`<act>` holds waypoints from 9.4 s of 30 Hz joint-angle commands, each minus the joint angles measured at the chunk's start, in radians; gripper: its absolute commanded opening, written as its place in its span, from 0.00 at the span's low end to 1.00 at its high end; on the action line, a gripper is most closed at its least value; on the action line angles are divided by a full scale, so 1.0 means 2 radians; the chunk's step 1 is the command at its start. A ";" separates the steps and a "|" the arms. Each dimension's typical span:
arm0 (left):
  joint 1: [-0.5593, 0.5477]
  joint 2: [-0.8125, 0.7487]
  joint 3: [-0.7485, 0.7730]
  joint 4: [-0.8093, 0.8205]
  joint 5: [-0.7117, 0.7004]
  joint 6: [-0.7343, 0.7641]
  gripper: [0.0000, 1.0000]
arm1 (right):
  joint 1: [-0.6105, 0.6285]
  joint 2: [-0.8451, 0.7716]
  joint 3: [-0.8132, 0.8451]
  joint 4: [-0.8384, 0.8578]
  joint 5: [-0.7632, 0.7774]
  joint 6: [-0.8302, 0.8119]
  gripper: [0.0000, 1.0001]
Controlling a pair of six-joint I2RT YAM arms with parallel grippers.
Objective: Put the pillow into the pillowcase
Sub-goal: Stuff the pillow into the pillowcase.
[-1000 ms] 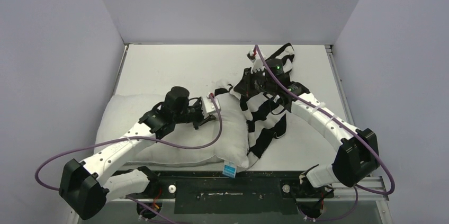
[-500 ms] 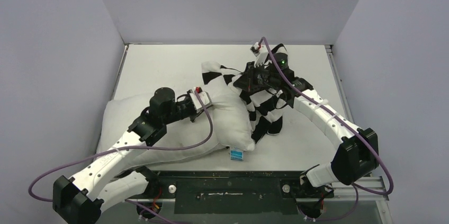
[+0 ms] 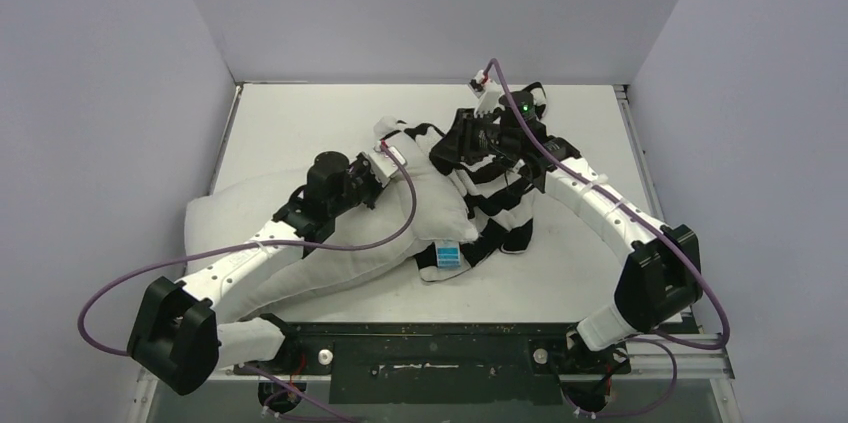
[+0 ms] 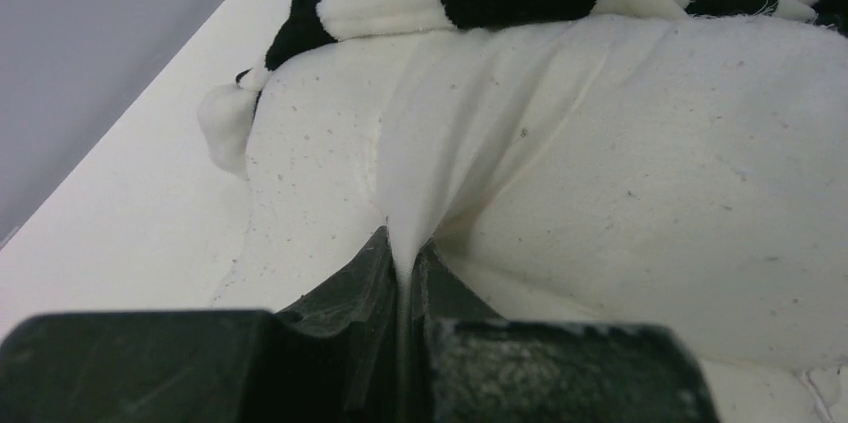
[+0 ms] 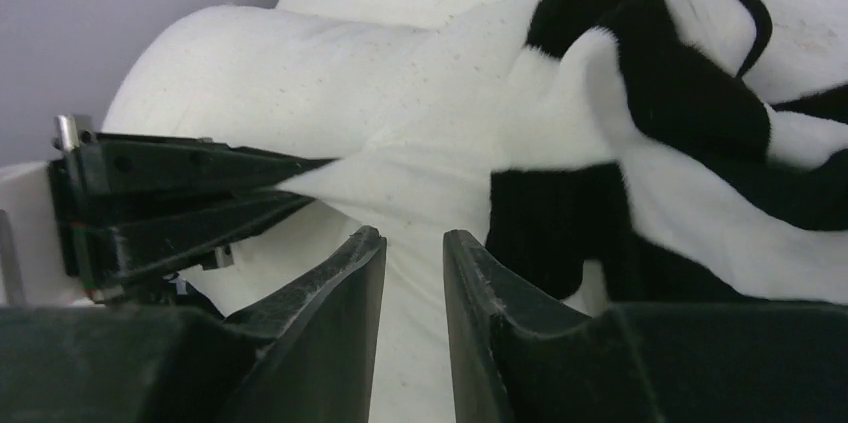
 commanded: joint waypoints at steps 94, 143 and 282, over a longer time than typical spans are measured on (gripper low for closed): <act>-0.032 0.070 0.025 0.127 -0.127 -0.353 0.00 | 0.123 -0.149 -0.269 0.169 0.088 0.088 0.17; -0.042 0.031 -0.038 0.151 -0.040 -0.307 0.00 | 0.042 0.169 0.113 -0.060 0.269 -0.119 0.44; 0.011 0.051 0.063 0.108 0.019 -0.289 0.68 | 0.072 -0.189 -0.095 -0.058 0.299 -0.016 0.44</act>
